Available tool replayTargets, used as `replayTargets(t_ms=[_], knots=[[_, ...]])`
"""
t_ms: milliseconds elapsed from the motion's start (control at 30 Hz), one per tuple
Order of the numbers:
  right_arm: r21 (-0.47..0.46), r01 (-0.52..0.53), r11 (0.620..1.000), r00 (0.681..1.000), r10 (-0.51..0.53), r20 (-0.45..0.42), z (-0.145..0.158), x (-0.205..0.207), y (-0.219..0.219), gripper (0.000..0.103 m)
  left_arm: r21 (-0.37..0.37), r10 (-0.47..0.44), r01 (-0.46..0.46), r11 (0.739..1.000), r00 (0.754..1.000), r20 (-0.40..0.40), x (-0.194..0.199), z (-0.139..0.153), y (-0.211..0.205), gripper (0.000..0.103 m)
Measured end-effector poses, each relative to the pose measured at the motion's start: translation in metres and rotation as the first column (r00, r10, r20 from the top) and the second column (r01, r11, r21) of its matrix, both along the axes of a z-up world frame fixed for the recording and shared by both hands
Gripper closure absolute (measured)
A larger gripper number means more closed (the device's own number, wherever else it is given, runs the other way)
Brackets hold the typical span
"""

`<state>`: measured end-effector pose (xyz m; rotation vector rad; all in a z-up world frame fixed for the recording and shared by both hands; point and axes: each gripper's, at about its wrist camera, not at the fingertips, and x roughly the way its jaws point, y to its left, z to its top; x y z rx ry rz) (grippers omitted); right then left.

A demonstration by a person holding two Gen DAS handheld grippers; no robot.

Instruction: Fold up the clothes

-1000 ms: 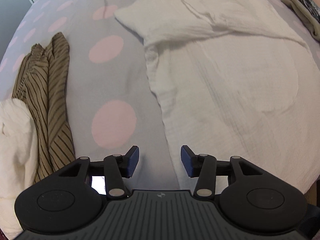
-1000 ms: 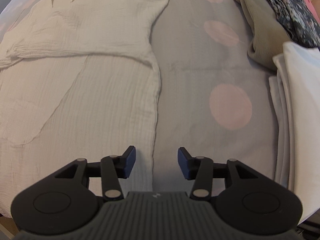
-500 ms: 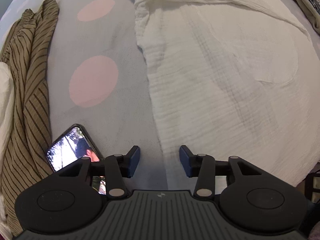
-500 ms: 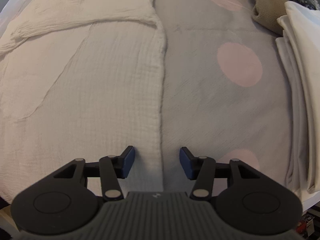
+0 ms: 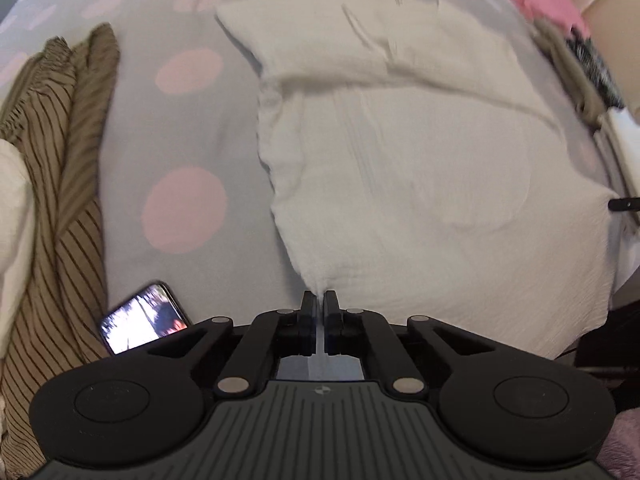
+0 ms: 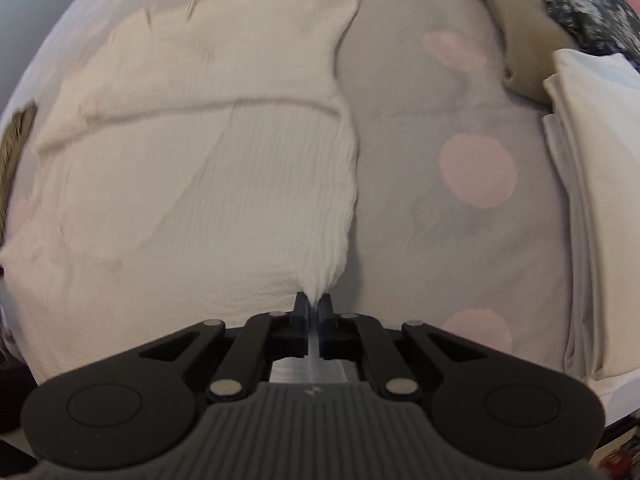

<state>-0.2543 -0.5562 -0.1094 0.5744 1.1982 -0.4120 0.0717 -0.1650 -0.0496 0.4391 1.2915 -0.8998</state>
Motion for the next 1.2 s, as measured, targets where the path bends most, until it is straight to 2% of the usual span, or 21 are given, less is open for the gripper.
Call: replayTargets(t_ms=[167,367,467,567,733,800,933,1000,1100,1200], knots=[[-0.009,0.074,0.997,0.996,-0.074,0.051,0.014,0.006,-0.021,0.099,-0.05,0.025,-0.022,0.998,0.998,0.055,0.015,0.012,-0.006,0.102],[-0.063,0.149,0.987,0.976,-0.137,0.169,0.033,0.025,-0.034,0.098,-0.128,0.094,-0.078,0.989,0.987,0.127,0.036,0.03,-0.016,0.102],[-0.129,0.147,0.981,0.973,-0.12,0.197,0.031,0.043,-0.033,0.098,-0.145,0.116,-0.093,0.985,0.98,0.162,0.044,0.033,-0.023,0.102],[-0.191,0.114,0.975,0.979,-0.077,0.188,0.028,0.058,-0.026,0.097,-0.112,0.091,-0.069,0.991,0.975,0.205,0.043,0.027,-0.033,0.101],[-0.269,0.048,0.962,0.989,-0.008,0.149,0.024,0.074,-0.016,0.089,-0.086,0.045,-0.021,0.996,0.956,0.29,0.035,0.02,-0.037,0.099],[-0.282,0.06,0.958,0.987,-0.015,0.16,0.023,0.073,-0.018,0.074,-0.095,0.044,-0.016,0.995,0.952,0.303,0.035,0.019,-0.035,0.099],[-0.297,0.113,0.948,0.959,-0.026,0.282,0.03,0.058,-0.016,0.07,-0.136,0.036,0.013,0.991,0.938,0.346,0.029,0.023,-0.029,0.099],[-0.329,0.12,0.937,0.948,-0.01,0.318,0.035,0.054,-0.01,0.062,-0.169,0.046,0.013,0.986,0.938,0.343,0.027,0.028,-0.027,0.096],[-0.304,0.091,0.948,0.935,0.023,0.353,0.04,0.051,-0.003,0.062,-0.205,0.085,-0.013,0.979,0.934,0.347,0.025,0.036,-0.027,0.094],[-0.268,0.097,0.959,0.938,0.002,0.346,0.038,0.05,0.0,0.063,-0.21,0.111,-0.036,0.977,0.927,0.359,0.022,0.041,-0.028,0.094]])
